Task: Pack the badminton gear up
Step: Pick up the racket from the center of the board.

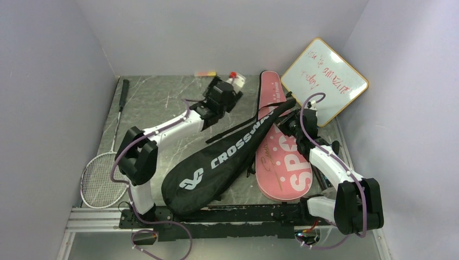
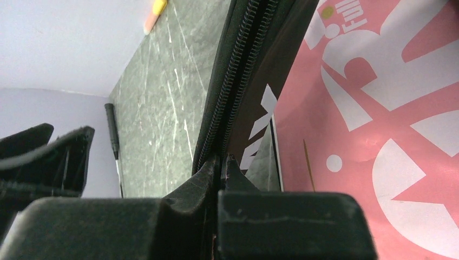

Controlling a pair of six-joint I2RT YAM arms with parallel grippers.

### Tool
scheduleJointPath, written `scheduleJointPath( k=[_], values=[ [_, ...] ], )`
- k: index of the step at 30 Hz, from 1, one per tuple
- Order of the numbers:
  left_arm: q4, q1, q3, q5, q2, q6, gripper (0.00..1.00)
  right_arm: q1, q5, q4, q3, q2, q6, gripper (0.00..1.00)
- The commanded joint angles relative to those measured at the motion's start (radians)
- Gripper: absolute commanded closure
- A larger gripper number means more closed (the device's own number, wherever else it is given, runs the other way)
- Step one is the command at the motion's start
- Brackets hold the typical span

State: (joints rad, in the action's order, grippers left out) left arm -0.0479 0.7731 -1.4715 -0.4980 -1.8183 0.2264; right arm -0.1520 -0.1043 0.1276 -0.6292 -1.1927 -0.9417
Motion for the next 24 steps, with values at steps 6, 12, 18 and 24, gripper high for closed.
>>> scheduleJointPath(
  k=[6,12,18,24],
  values=[
    [-0.121,-0.357,-0.019,0.043,-0.056,-0.312,0.18,-0.003,-0.018,0.032,-0.063,0.014,0.02,1.0],
    [-0.119,-0.51,0.09,0.058,0.008,-0.331,0.12,-0.002,-0.008,0.047,-0.046,0.025,0.032,1.0],
    [-0.14,-0.834,0.142,0.354,0.046,-0.331,0.16,-0.003,-0.046,0.057,-0.044,0.013,0.043,1.0],
    [-0.204,-0.931,0.104,0.332,0.025,-0.261,0.1,-0.002,-0.072,0.09,-0.028,-0.002,0.039,1.0]
  ],
)
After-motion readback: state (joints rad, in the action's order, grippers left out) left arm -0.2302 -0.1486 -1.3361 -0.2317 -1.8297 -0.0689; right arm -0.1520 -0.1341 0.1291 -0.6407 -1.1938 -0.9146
